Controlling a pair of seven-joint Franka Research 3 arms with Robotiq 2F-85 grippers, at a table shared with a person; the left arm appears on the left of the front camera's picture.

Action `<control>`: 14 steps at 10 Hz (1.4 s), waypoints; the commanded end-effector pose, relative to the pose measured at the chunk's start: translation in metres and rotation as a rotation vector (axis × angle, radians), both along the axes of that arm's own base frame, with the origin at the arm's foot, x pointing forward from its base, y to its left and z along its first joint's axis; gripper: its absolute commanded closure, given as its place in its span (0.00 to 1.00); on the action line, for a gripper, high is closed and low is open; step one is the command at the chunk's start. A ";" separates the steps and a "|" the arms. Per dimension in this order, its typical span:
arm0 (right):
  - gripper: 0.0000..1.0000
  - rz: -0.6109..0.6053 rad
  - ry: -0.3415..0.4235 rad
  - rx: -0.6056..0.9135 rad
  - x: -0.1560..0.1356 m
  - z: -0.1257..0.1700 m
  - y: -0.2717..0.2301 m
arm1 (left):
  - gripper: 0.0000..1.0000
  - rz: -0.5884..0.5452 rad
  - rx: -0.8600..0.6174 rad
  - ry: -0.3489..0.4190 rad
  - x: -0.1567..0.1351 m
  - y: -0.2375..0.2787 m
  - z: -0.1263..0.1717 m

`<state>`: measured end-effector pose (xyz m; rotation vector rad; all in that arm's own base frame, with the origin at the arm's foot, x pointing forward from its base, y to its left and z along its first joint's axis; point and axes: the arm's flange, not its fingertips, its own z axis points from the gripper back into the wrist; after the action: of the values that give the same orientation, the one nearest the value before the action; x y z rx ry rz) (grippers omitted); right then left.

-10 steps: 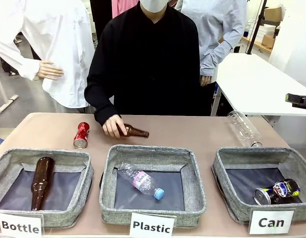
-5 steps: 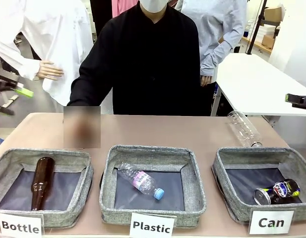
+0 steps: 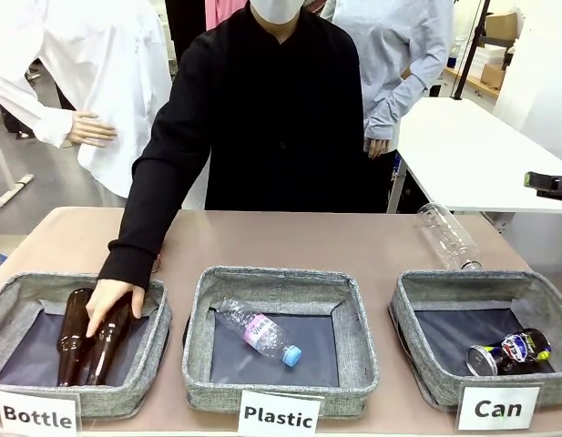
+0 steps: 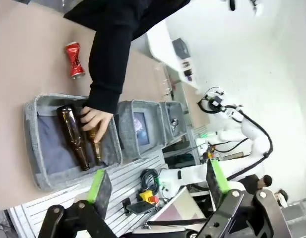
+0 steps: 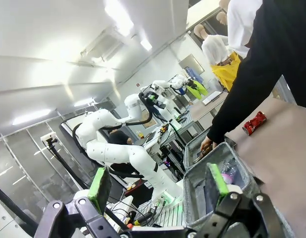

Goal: Sort the can waste into the basket.
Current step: Pick up the can waste from the table and place it in the right Fabric basket.

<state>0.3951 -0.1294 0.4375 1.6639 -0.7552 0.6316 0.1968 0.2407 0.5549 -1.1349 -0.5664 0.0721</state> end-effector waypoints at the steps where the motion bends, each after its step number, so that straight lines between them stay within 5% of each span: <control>1: 0.00 0.001 -0.018 -0.017 -0.001 0.001 0.000 | 0.00 -0.015 0.004 -0.023 0.015 -0.005 -0.014; 6: 0.00 0.001 -0.018 -0.017 -0.001 0.001 0.000 | 0.00 -0.071 0.091 -0.021 0.033 -0.054 -0.020; 9: 0.00 0.001 -0.018 -0.017 -0.001 0.001 0.000 | 0.00 -0.152 0.373 0.154 0.104 -0.155 -0.053; 11: 0.00 0.001 -0.018 -0.017 -0.001 0.001 0.000 | 0.00 -0.086 0.567 0.210 0.149 -0.205 -0.084; 13: 0.00 0.001 -0.018 -0.017 -0.001 0.001 0.000 | 0.00 0.019 0.701 0.185 0.196 -0.245 -0.106; 14: 0.00 0.001 -0.018 -0.017 -0.001 0.001 0.000 | 0.00 0.091 0.781 0.107 0.215 -0.258 -0.113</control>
<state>0.3953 -0.1284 0.4376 1.6645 -0.7534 0.6332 0.3890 -0.0199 0.4513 -0.4258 -0.4427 -0.0503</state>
